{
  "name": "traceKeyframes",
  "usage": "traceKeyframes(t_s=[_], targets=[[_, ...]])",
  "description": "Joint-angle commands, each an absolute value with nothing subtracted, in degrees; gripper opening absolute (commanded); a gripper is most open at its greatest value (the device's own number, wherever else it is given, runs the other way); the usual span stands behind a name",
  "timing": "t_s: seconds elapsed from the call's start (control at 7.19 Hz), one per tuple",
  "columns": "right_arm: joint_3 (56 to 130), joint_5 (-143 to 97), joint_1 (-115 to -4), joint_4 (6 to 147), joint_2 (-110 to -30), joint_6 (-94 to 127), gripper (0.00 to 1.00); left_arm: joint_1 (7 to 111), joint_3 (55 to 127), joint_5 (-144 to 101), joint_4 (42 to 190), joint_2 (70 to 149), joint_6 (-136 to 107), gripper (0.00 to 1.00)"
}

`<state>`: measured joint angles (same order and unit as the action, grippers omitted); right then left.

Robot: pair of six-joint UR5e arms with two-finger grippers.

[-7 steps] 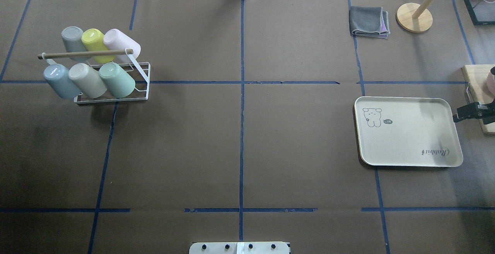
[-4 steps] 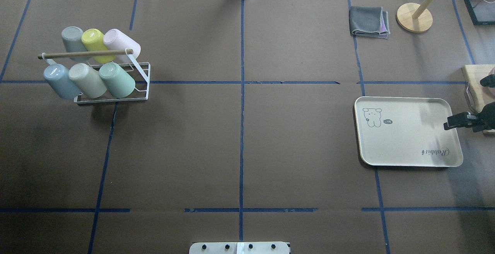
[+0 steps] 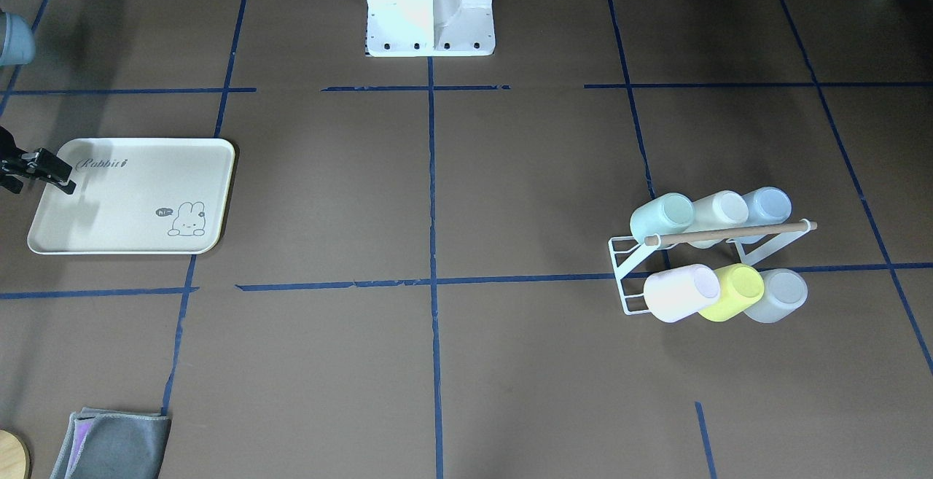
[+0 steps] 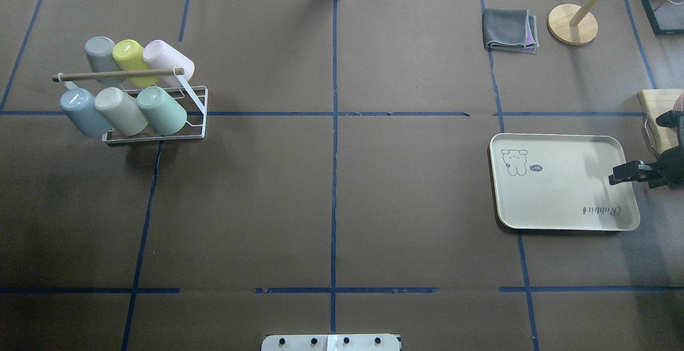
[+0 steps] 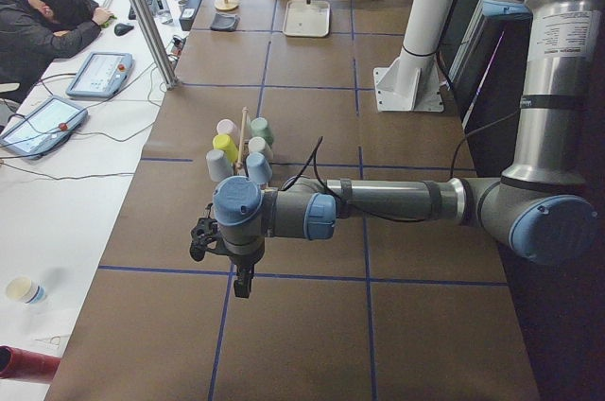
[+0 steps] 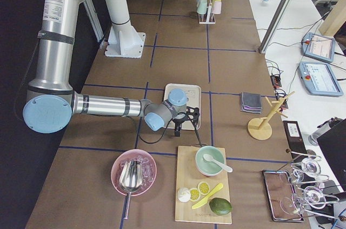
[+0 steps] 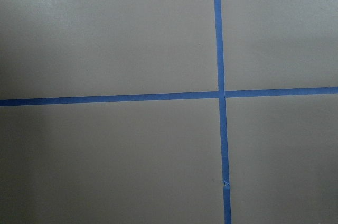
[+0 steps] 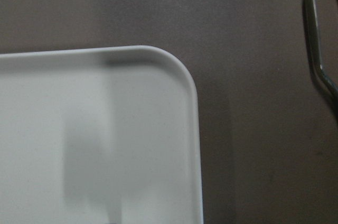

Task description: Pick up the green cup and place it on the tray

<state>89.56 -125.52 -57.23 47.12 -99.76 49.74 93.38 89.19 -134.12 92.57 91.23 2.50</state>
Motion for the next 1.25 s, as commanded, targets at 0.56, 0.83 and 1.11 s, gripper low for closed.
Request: traceKeyframes(t_s=[0.56,0.83,1.11], targets=[[88.59,-125.60,-57.22,47.28,-99.49,49.75,0.48,93.25,89.12,-134.12,92.55,91.58,2.55,1.00],[88.77,-125.60,-57.30,47.29,-99.58,49.75,0.06,93.25,89.12,-134.12,92.55,91.93,2.55,1.00],[89.12,-125.77,-57.39,47.20,-99.58,49.57,0.00,93.34,89.03,-134.12,92.55,92.02,2.64,1.00]])
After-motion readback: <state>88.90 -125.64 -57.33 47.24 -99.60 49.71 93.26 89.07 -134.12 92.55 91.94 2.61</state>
